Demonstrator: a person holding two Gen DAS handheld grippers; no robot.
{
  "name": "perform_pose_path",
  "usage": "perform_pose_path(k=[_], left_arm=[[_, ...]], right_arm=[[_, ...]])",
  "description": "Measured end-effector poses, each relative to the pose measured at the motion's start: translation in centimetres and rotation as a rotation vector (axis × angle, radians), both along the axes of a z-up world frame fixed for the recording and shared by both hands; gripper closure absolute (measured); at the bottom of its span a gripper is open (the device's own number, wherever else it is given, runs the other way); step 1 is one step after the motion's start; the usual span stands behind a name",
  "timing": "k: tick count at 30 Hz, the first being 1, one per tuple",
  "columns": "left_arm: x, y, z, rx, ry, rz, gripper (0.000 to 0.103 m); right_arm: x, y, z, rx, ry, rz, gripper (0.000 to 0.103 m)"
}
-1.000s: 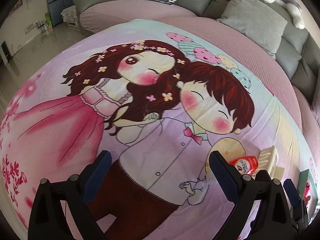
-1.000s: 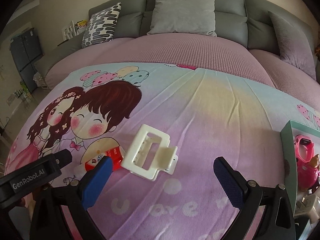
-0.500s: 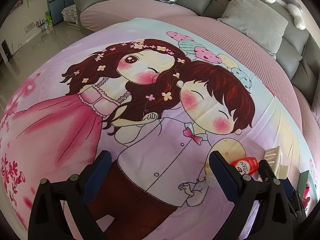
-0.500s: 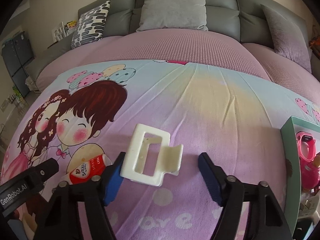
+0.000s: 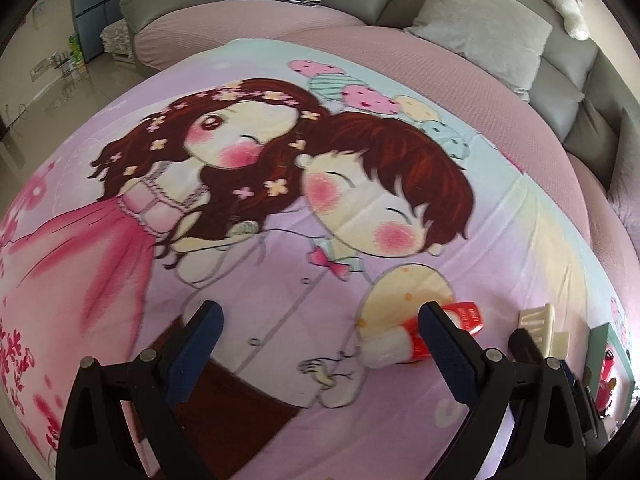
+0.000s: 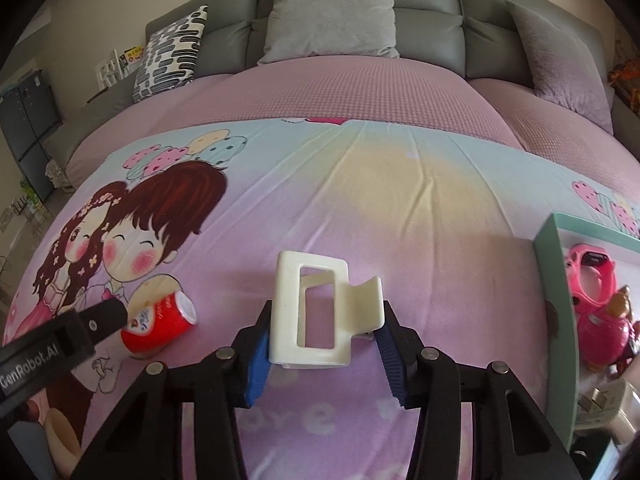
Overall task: Organize rigid objects
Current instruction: 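Grasp the white clip with the right tool while the left tool grasps the red glue bottle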
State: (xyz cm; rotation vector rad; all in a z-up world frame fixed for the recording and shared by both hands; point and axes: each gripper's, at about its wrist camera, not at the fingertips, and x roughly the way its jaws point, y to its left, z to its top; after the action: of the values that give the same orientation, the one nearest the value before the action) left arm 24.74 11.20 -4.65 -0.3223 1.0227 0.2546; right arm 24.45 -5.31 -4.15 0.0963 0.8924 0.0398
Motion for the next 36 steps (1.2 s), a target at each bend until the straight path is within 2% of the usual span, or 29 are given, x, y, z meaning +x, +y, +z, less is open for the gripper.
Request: perform_pose_path(k=[12, 17, 21, 30, 36], left_arm=[[1.6, -3.7, 0.4, 0.049, -0.062, -0.091, 0.005], [2.4, -5.0, -0.5, 0.076, -0.024, -0.122, 0.005], [2.1, -4.9, -0.8, 0.097, 0.01, -0.103, 0.005], [1.1, -4.5, -1.1, 0.085, 0.04, -0.091, 0.005], [0.3, -3.7, -0.9, 0.041, 0.026, -0.078, 0.005]], right_arm=[[-3.1, -3.0, 0.3, -0.014, 0.042, -0.046, 0.053], [-4.3, -3.3, 0.5, -0.012, 0.055, -0.043, 0.053], [-4.6, -3.0, 0.6, -0.022, 0.053, -0.038, 0.053], [-4.5, -3.1, 0.4, -0.018, 0.05, -0.03, 0.053], [-4.4, -3.1, 0.4, -0.016, 0.051, -0.027, 0.053]])
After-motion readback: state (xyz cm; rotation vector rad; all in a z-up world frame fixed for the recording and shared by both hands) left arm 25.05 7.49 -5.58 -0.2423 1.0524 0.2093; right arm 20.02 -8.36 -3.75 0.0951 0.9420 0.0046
